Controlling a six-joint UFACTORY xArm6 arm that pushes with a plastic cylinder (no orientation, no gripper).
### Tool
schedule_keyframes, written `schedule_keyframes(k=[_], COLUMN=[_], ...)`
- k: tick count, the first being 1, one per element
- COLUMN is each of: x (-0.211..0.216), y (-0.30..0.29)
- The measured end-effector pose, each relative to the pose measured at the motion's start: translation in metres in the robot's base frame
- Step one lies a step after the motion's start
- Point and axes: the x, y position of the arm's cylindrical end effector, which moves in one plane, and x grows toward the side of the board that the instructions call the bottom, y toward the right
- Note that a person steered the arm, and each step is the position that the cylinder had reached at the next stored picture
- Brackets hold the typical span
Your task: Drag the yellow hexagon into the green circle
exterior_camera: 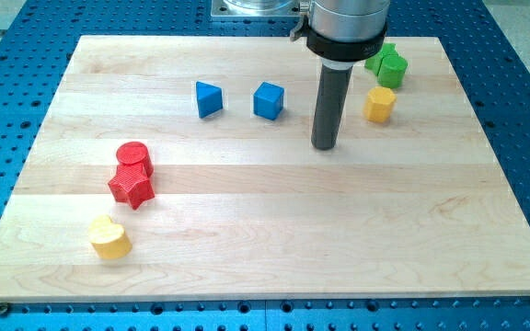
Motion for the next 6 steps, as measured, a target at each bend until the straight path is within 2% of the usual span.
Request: schedule_keyframes(k=[1,2,3,4,5,6], x=[-0.033,-0.040,-0.014,-0.048,-0.058,-0.032], y=[0.018,0.047,0.057,0.089,0.100,0.090])
